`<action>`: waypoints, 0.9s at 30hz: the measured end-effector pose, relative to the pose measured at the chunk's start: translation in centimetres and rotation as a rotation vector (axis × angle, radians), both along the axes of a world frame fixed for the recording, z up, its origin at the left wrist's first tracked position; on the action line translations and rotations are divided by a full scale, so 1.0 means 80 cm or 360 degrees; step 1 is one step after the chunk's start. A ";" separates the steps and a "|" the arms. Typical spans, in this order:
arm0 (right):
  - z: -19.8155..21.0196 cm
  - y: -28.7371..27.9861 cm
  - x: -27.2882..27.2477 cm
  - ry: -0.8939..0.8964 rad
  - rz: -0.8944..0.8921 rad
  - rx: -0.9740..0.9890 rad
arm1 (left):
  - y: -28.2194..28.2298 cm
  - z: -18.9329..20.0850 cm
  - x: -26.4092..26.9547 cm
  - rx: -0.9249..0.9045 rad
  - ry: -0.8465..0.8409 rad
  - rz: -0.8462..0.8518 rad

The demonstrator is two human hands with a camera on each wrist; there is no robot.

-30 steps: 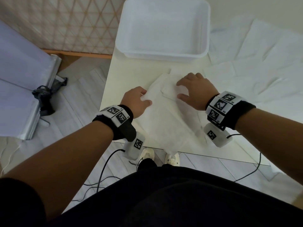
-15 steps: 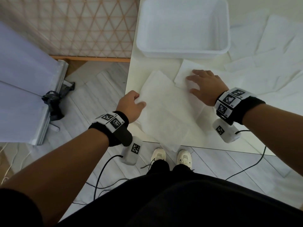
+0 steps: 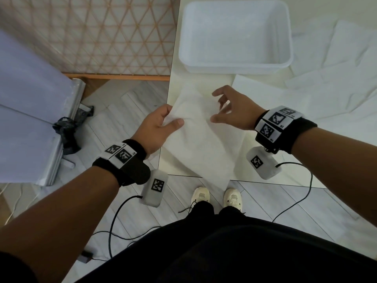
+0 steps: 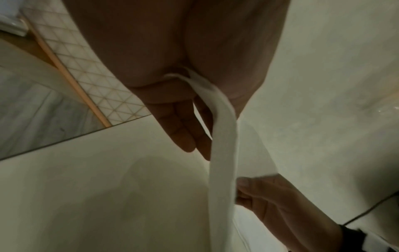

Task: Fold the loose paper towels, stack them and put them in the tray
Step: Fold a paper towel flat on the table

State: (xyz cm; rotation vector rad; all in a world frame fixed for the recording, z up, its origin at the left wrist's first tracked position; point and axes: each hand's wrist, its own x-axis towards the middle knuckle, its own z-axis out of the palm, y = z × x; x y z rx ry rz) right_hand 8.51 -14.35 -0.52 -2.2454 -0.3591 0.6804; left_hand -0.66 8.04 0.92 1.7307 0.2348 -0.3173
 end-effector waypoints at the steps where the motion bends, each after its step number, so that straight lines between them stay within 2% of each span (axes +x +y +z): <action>1: 0.002 -0.001 0.001 0.0054 -0.0005 0.0010 | 0.002 -0.001 0.000 -0.0030 0.0018 0.0046; 4: 0.004 -0.001 0.002 0.0071 0.0019 -0.0038 | -0.003 0.001 0.001 -0.0143 0.0073 0.0115; 8: 0.000 0.003 -0.001 0.0046 -0.0021 -0.0007 | -0.024 0.016 0.008 -0.0326 0.0150 0.0004; 12: 0.006 0.004 0.003 0.0372 -0.0222 0.0294 | -0.036 0.040 0.025 -0.0462 0.0111 0.0013; 15: 0.015 -0.001 0.009 0.0411 -0.0321 0.0374 | -0.040 0.058 0.034 -0.0568 0.0068 0.0089; 18: 0.021 -0.007 0.018 0.0500 -0.0436 0.0407 | -0.036 0.053 0.038 -0.0626 0.0100 0.0204; 22: 0.017 -0.022 0.022 0.0333 -0.0462 0.0237 | -0.034 0.015 0.026 -0.0416 0.0382 0.0407; 27: 0.006 -0.043 0.012 -0.0019 -0.0387 0.0005 | -0.032 -0.043 0.000 0.0068 0.0590 0.0269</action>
